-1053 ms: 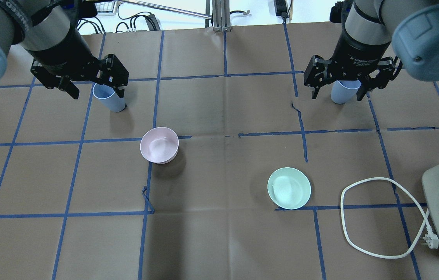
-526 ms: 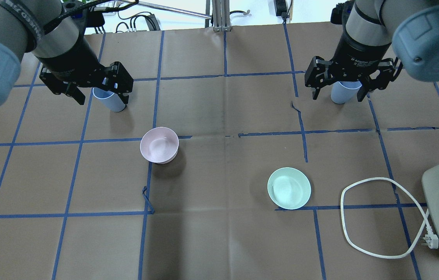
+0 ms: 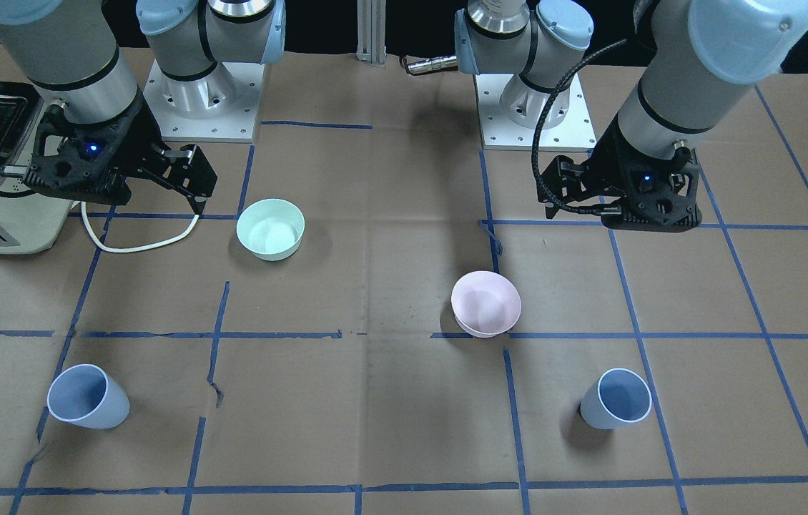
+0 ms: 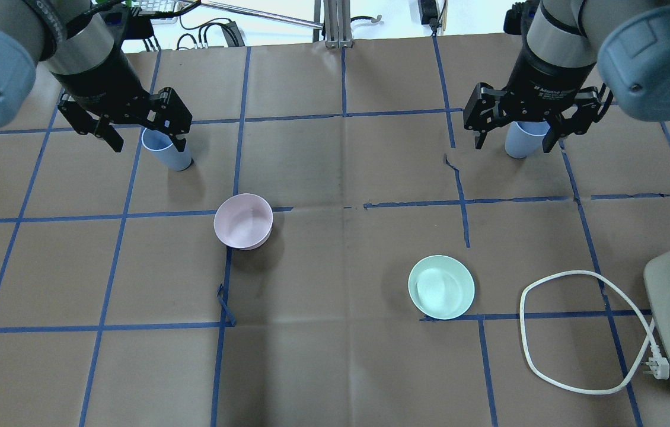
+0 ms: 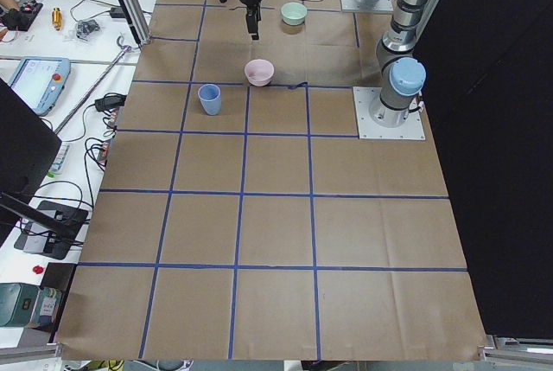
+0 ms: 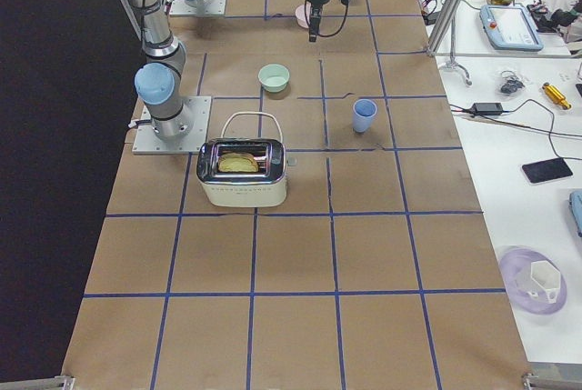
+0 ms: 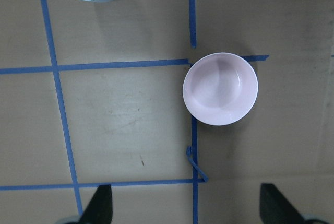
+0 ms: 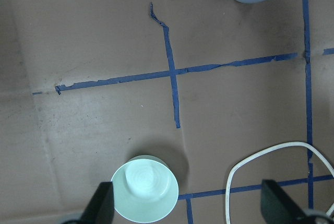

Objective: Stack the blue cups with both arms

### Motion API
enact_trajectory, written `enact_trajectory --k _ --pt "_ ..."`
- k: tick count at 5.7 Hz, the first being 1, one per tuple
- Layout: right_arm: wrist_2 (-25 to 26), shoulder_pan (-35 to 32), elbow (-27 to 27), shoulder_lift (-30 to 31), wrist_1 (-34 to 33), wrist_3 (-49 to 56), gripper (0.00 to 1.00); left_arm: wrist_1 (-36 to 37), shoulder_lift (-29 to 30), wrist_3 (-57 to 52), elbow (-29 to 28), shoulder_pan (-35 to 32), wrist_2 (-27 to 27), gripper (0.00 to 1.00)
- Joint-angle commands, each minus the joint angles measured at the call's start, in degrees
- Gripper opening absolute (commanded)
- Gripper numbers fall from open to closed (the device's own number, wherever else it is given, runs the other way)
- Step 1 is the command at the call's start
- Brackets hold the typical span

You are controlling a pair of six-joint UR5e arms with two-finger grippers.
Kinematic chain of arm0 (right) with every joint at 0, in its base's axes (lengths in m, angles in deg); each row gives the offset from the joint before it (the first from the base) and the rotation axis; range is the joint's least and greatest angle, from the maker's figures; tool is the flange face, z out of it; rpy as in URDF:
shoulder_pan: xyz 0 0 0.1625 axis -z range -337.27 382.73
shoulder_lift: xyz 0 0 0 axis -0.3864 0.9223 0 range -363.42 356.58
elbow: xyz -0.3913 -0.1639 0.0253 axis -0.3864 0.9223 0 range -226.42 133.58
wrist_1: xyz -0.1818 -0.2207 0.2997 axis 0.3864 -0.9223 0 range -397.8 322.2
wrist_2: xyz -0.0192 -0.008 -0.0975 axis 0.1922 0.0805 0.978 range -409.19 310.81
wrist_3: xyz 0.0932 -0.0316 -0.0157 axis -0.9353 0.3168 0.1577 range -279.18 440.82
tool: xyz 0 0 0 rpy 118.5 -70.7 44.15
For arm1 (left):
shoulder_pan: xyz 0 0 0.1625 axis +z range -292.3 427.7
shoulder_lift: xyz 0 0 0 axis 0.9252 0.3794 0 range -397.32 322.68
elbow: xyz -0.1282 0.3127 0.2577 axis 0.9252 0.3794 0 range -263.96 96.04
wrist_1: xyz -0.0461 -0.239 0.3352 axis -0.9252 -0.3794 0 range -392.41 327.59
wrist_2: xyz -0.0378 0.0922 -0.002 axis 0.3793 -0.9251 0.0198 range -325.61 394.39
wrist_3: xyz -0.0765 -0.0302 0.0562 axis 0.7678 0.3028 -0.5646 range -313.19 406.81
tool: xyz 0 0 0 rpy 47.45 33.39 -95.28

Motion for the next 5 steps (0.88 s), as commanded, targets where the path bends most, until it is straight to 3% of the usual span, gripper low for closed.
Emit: enact_trajectory --k 1,3,5 --pt "0.0 0.2 0.3 -0.3 -0.8 0.1 1.00 7.3 5.8 0.4 0.2 0.4 0.1 1.00" --pt "-0.1 5.8 10.8 -9.9 -1.2 8.1 1.00 23.3 12.5 -0.8 0.7 3.6 0.1 0.99" --pt "-0.1 11.7 17.4 -17.9 -2.4 20.9 1.00 30.9 18.7 -0.9 0.4 4.2 0.2 0.96"
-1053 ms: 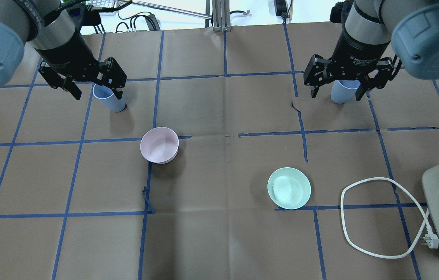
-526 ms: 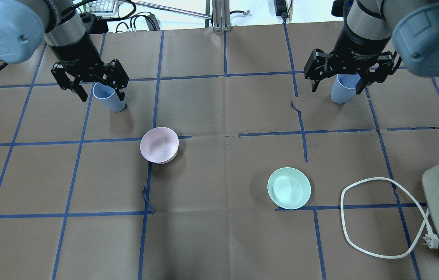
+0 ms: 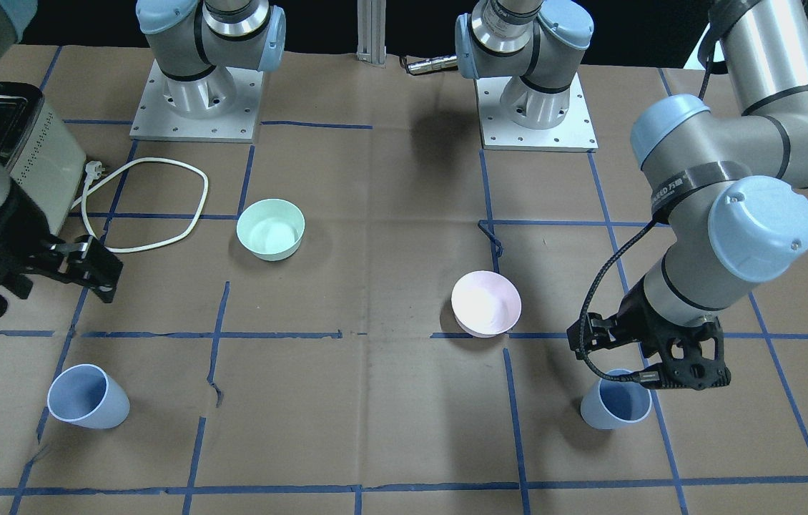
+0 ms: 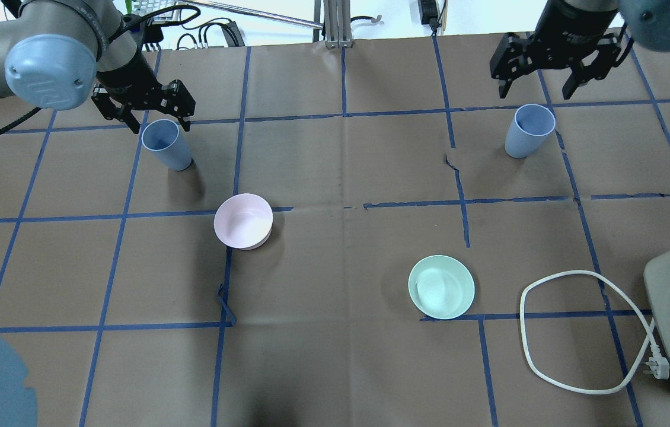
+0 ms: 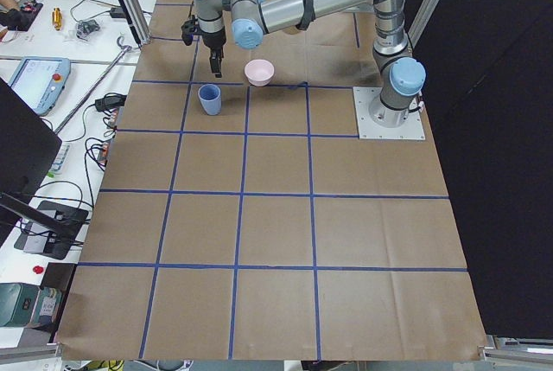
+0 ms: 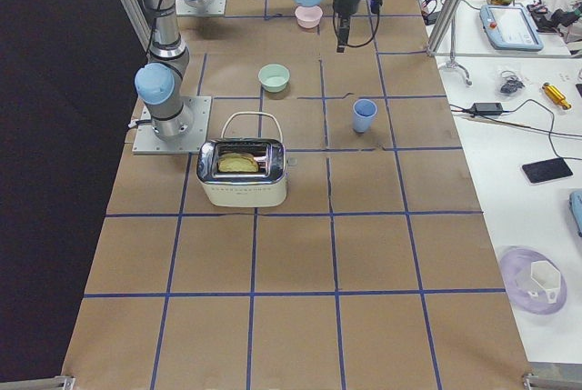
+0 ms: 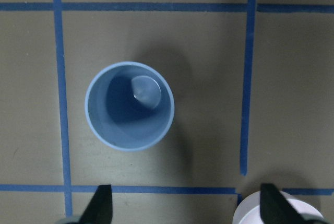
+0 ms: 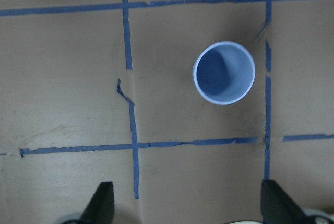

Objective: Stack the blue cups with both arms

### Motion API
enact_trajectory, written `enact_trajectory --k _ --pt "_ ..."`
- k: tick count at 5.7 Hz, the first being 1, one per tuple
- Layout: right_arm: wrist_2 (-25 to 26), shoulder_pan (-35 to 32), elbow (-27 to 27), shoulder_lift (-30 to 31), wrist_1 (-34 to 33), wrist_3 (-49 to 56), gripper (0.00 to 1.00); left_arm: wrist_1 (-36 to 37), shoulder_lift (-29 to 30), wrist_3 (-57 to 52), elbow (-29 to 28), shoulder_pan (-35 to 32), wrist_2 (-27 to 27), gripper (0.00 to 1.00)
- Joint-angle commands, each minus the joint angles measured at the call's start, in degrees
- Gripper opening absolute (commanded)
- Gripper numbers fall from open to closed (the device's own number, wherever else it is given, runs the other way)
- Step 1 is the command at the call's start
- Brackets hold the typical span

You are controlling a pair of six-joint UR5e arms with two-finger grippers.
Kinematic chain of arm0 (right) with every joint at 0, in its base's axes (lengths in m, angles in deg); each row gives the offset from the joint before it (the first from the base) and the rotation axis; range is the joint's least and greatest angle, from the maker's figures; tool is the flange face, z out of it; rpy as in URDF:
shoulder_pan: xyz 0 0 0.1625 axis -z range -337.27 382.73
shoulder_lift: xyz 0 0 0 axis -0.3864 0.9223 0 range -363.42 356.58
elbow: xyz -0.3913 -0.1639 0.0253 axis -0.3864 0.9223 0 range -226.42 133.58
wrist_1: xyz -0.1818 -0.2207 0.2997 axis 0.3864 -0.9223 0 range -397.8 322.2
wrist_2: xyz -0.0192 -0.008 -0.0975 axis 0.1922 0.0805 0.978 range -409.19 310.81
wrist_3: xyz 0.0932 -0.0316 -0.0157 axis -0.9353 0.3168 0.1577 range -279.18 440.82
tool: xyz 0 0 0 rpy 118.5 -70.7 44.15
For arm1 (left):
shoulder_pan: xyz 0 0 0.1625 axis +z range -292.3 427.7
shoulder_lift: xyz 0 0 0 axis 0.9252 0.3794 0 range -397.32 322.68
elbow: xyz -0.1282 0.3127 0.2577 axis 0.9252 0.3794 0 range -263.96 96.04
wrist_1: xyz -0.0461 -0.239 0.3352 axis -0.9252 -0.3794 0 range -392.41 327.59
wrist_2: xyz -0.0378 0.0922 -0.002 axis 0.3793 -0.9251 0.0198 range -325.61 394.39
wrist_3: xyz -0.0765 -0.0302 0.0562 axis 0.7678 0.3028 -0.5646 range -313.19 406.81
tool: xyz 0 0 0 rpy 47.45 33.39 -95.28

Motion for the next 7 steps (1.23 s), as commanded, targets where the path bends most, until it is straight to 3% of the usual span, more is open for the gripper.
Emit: enact_trajectory --k 1,3,4,5,6,7 --pt "0.0 5.3 3.3 -6.2 -2.9 9.4 1.00 4.8 4.2 -0.1 0.0 0.0 0.1 0.94" --pt "0.0 6.5 1.3 -10.5 -6.5 10.9 1.00 9.3 8.1 -0.8 0.0 -0.3 0.2 0.90" --pt "0.0 6.5 -1.7 -12.6 -11.2 10.4 1.00 9.2 8.5 -0.9 0.0 -0.2 0.2 0.67" --pt "0.0 6.5 -4.9 -12.6 -13.6 9.9 1.00 9.1 8.7 -0.9 0.0 -0.2 0.1 0.37" --pt "0.2 6.5 -7.6 -12.7 -16.8 10.0 1.00 8.9 8.7 -0.8 0.0 -0.2 0.1 0.21" --pt "0.2 6.5 -9.2 -12.8 -18.1 10.1 1.00 8.4 8.3 -0.8 -0.2 -0.3 0.1 0.15"
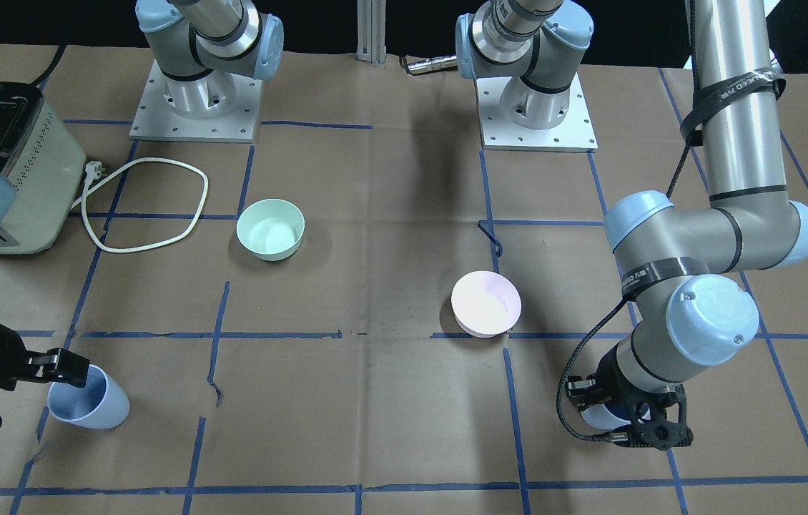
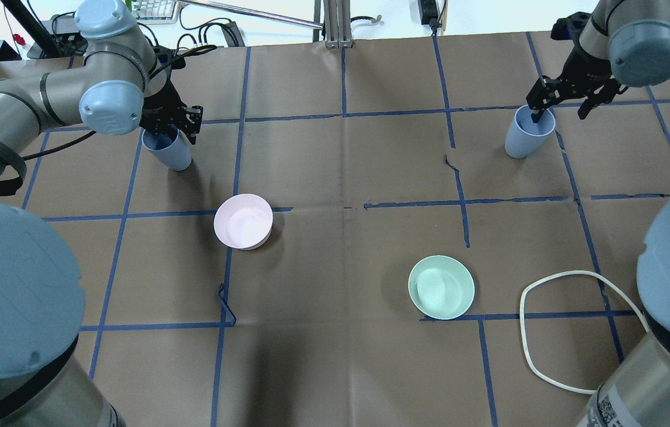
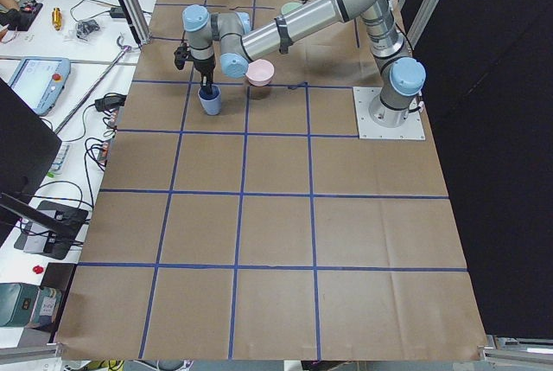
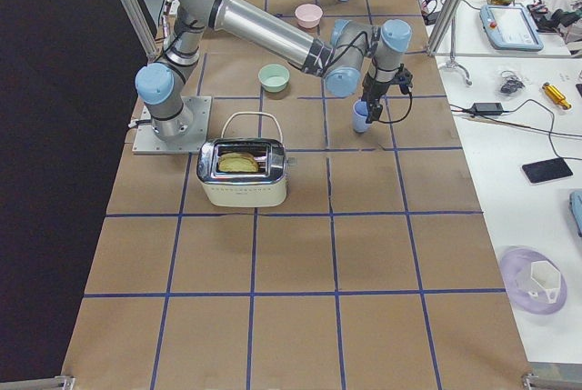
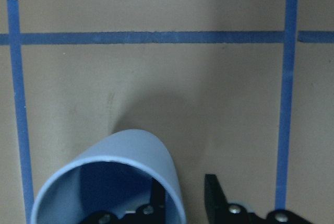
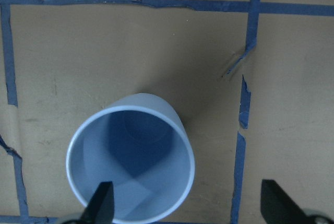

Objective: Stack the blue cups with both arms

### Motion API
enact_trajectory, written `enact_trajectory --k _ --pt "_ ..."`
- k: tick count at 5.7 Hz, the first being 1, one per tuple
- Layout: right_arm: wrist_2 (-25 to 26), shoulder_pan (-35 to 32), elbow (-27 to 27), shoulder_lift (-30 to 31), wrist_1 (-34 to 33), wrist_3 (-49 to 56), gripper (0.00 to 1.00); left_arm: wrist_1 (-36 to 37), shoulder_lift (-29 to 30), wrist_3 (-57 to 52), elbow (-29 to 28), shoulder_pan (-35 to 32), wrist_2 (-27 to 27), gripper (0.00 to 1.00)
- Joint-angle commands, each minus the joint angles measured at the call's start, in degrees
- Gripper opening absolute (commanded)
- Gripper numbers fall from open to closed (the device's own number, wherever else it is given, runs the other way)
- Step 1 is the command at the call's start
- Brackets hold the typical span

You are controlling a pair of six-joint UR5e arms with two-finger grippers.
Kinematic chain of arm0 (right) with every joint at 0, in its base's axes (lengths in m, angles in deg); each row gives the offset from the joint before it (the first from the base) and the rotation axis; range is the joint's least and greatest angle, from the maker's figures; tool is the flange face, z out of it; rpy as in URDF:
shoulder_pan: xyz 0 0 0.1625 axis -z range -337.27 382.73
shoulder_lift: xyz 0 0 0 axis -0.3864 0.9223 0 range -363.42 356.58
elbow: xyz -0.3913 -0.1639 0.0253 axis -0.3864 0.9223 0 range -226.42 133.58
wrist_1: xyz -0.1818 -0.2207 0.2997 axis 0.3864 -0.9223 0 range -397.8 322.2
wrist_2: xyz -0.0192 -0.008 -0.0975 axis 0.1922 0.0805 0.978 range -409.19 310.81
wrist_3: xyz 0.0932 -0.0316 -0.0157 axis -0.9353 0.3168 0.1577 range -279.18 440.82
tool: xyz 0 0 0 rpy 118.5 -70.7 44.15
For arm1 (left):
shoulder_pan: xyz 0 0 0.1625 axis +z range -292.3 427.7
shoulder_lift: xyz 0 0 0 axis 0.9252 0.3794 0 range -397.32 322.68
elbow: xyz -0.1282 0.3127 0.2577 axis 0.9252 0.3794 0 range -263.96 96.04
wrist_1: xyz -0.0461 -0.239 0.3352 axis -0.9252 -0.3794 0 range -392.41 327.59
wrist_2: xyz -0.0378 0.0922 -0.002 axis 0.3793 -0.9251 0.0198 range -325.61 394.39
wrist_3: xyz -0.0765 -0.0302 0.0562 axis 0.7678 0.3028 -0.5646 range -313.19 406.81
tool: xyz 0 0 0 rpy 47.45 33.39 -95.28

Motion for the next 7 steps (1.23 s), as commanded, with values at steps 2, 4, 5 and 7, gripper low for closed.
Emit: enact_trajectory --k 2,4,5,7 --pt "0.4 0.0 -2.1 -0.1 -1.7 0.0 0.40 -3.1 -0.7 2.2 -3.8 -5.3 -0.4 0.14" --pt "-0.1 0.0 -2.1 0.0 -1.6 -0.2 0.03 -4.4 2.2 17.7 -10.4 -16.4 0.7 0.14" --pt "-0.1 0.0 -1.5 0.2 -1.6 -0.7 0.02 -3.4 4.7 21.1 -12.6 -22.1 0.9 0.14" --pt "0.1 -0.5 1.6 3.8 1.8 -2.5 0.03 -3.3 6.5 23.1 -14.9 -27.5 1.2 0.14"
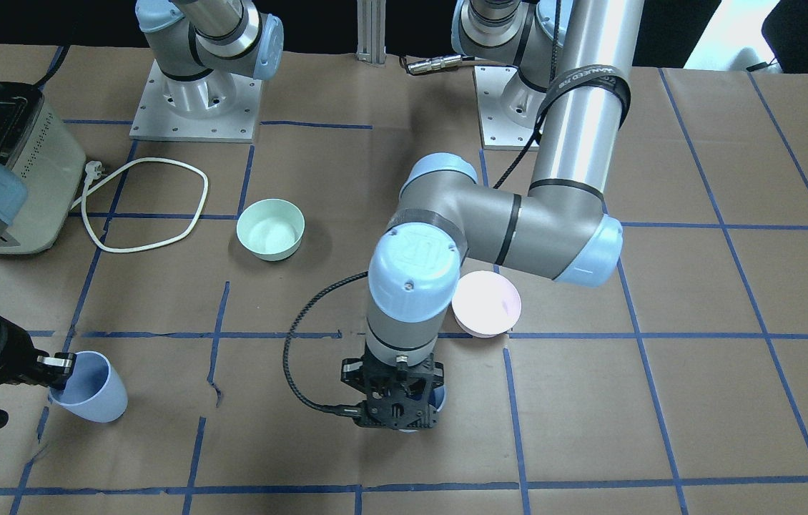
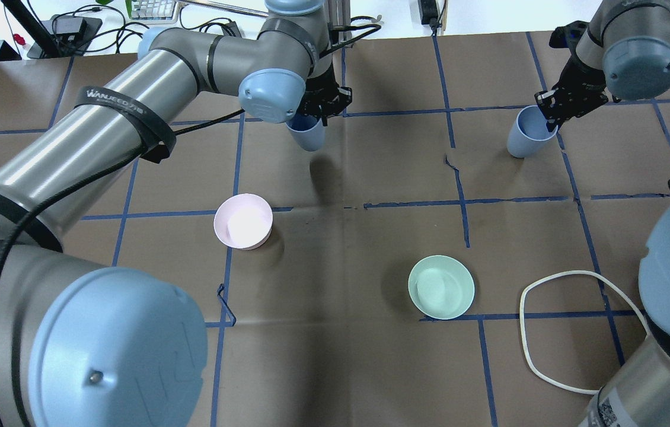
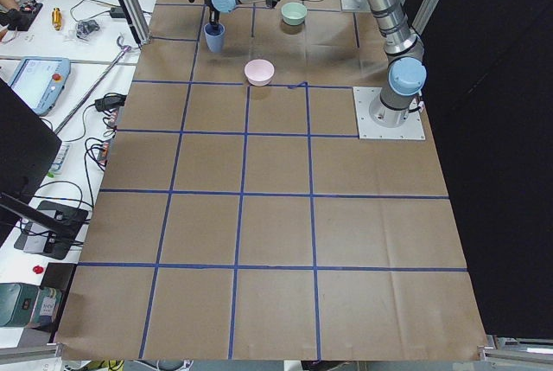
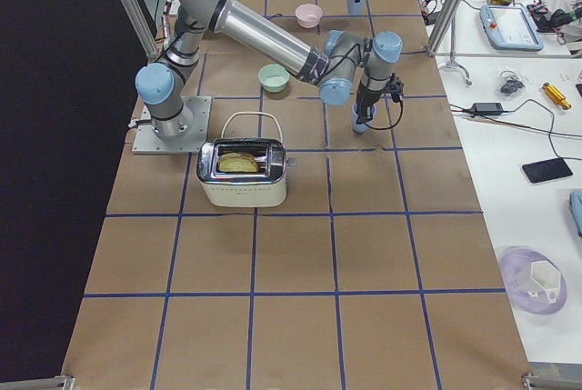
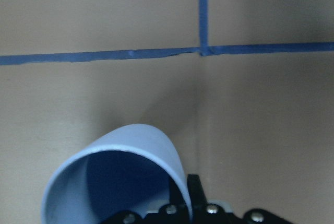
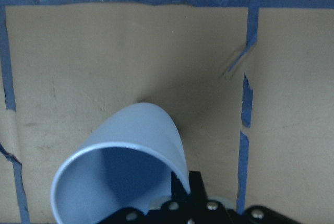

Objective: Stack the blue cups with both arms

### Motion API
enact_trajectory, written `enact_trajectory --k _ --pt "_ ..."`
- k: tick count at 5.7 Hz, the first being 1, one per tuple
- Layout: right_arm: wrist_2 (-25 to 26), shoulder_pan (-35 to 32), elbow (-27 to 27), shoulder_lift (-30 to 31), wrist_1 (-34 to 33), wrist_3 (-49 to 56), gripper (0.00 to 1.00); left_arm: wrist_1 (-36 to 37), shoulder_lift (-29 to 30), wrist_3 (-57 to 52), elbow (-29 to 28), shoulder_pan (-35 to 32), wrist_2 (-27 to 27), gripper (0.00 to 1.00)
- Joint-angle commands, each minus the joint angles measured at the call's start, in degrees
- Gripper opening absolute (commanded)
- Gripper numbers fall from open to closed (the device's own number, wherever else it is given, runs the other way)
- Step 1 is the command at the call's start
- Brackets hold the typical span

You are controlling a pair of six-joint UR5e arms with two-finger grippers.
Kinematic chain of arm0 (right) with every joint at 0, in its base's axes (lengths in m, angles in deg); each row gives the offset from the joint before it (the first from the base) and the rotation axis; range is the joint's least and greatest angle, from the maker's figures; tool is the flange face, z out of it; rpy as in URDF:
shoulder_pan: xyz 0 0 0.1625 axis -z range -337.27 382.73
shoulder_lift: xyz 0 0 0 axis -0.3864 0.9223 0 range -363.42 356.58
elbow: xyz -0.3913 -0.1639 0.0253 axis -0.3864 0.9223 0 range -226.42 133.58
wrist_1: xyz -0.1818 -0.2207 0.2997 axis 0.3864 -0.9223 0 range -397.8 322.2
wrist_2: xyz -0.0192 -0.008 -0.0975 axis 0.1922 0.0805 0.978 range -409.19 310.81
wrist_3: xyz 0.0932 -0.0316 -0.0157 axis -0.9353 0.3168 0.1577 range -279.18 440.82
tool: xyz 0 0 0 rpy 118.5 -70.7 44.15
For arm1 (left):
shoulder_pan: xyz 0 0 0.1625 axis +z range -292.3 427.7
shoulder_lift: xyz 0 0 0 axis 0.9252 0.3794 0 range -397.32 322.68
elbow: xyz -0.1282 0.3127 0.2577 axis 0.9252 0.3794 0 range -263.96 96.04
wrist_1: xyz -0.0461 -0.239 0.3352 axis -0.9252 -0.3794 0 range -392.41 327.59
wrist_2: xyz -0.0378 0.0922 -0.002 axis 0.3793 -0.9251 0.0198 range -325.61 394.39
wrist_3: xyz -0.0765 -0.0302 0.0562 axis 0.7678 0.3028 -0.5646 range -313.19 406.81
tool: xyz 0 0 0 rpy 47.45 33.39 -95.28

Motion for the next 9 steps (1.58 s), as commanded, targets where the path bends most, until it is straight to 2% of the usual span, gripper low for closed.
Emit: enact_trajectory --k 1,2,3,4,5,6,7,8,9 --pt "0.2 -0.6 3.3 6.2 10.0 -3.1 0.03 1.1 1.8 0.7 -0.6 -2.3 1.3 0.16" --pt "0.1 -1.2 3.3 11.2 15.9 -4.6 0.03 1.1 2.1 0.6 -0.4 -2.5 0.8 0.41" --pt "0.1 -2.0 3.2 15.7 20.7 -5.5 0.03 1.2 2.8 0.3 -0.4 -2.5 0.9 0.99" --pt "0.1 -2.0 3.2 18.2 23.4 -5.8 0.03 1.0 1.4 0.4 -0.4 -2.4 1.4 0.99" --pt "0.0 -2.0 3.1 18.2 23.4 -5.8 0.03 0.3 -0.4 0.5 -0.8 -2.3 1.7 0.99" --pt "-0.6 -2.2 3.3 17.8 23.4 -7.7 0.03 -3.2 -3.9 0.6 -0.8 -1.6 2.3 0.99" --pt "-3.9 -3.1 3.5 17.4 22.7 -10.8 0.03 -7.7 -8.2 0.6 0.1 0.8 2.4 0.99" --pt "-4.2 -5.7 4.8 16.3 22.5 -14.8 0.03 -12.5 -13.2 0.6 1.3 4.2 2.4 0.98" --pt "-4.1 -10.6 9.0 13.5 22.5 -20.9 0.03 -17.0 -19.0 -0.1 3.6 7.1 2.4 0.98"
